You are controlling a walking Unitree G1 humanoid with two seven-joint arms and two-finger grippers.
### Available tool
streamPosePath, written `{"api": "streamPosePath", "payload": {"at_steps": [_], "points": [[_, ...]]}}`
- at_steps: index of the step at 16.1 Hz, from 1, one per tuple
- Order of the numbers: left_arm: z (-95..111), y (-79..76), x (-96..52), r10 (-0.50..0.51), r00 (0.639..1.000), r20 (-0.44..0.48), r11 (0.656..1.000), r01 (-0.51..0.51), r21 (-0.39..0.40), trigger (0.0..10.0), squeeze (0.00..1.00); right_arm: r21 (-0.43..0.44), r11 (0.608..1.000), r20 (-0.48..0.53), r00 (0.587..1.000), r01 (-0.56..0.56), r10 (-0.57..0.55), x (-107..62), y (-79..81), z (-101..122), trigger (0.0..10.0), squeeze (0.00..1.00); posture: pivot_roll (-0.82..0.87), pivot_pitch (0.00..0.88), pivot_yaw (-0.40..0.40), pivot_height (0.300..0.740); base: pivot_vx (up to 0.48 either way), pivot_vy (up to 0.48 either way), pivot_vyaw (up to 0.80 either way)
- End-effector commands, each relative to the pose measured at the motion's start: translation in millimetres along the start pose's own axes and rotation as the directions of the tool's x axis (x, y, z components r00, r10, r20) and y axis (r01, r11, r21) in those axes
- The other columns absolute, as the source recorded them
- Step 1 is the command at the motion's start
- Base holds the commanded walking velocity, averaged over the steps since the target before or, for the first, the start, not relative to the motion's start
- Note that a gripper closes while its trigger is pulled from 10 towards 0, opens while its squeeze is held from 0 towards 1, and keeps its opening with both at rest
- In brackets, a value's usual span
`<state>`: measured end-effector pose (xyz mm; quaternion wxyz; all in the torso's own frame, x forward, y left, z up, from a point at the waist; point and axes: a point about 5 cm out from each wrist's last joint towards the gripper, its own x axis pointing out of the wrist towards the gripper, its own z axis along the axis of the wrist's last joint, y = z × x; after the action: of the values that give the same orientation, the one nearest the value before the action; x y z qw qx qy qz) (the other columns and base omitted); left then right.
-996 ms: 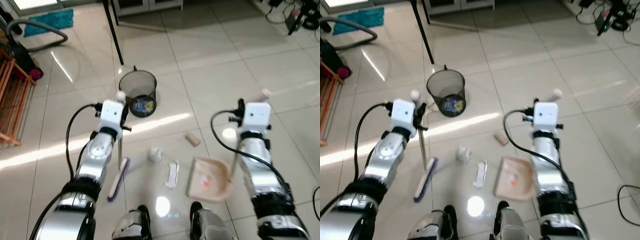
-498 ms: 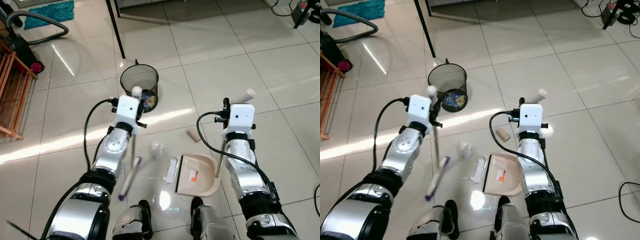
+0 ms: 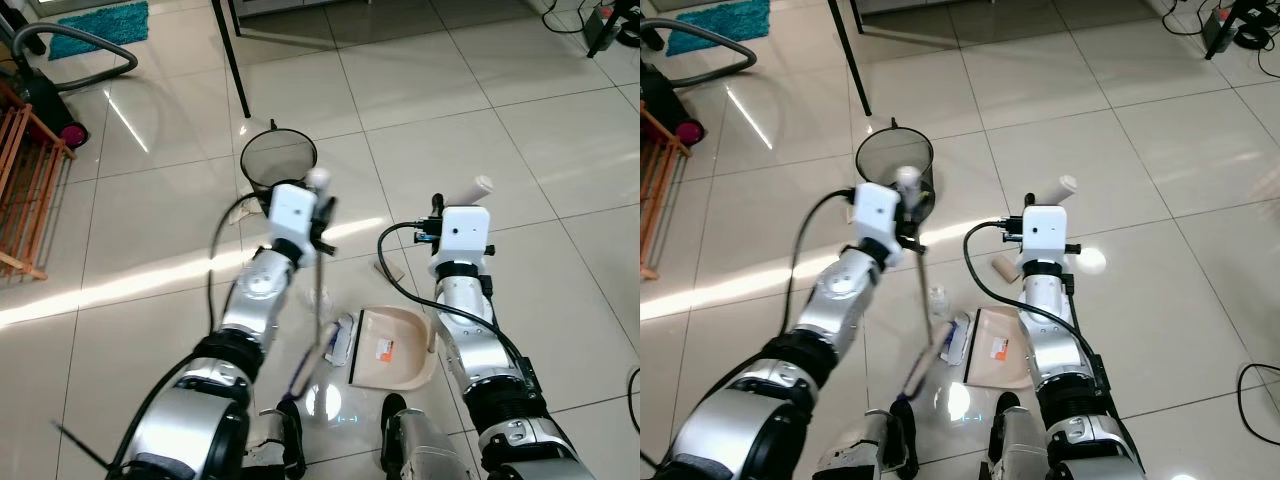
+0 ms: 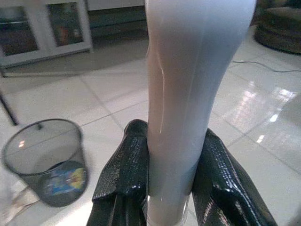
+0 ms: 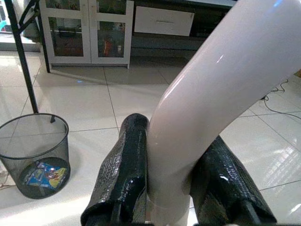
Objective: Sweep floor
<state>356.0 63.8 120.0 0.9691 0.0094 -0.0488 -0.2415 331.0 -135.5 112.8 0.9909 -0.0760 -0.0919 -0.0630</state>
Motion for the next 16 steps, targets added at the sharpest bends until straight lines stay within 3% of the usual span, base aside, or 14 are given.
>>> {"api": "streamPosePath", "payload": {"at_steps": [1, 4, 8, 11, 13, 16], "points": [[-3.0, -8.9, 1.9, -0.046, 0.999, -0.015, 0.998, 0.045, -0.031, 10.0, 0.00, 0.017, 1.000, -0.020, 1.000, -0.021, 0.022, -3.6, 8.2, -4.3, 10.0, 0.00, 0.06, 0.298, 0.106, 0.740, 0.000, 0.000, 0.00], [10.3, -16.6, 10.8, -0.093, 0.994, 0.049, 0.988, 0.099, -0.116, 10.0, 0.00, 0.023, 1.000, -0.027, 0.999, -0.021, 0.022, -5.3, 8.3, -6.2, 10.0, 0.00, 0.05, 0.290, 0.100, 0.740, 0.000, 0.000, 0.00], [36.0, -8.9, 20.4, -0.120, 0.982, 0.144, 0.990, 0.130, -0.063, 10.0, 0.00, 0.042, 0.999, -0.040, 0.999, -0.026, 0.028, -4.0, 9.1, -7.6, 10.0, 0.00, 0.06, 0.289, 0.101, 0.740, 0.000, 0.000, 0.00], [58.4, -11.7, 24.2, -0.262, 0.939, 0.221, 0.963, 0.270, -0.007, 10.0, 0.00, 0.046, 0.999, -0.051, 0.998, -0.019, 0.021, -4.5, 5.9, -10.3, 10.0, 0.00, 0.06, 0.279, 0.104, 0.740, 0.000, 0.000, 0.00], [68.7, -8.6, 21.8, -0.337, 0.909, 0.245, 0.941, 0.337, 0.042, 10.0, 0.00, 0.052, 0.999, -0.060, 0.998, -0.009, 0.012, -4.6, 4.0, -12.3, 10.0, 0.00, 0.06, 0.265, 0.112, 0.740, 0.000, 0.000, 0.00], [86.5, 8.3, -0.8, -0.466, 0.846, 0.258, 0.884, 0.459, 0.090, 10.0, 0.00, 0.056, 0.998, -0.073, 0.997, 0.027, -0.023, -5.5, -6.9, -16.7, 10.0, 0.00, 0.08, 0.229, 0.136, 0.740, 0.000, 0.000, 0.00]]}}
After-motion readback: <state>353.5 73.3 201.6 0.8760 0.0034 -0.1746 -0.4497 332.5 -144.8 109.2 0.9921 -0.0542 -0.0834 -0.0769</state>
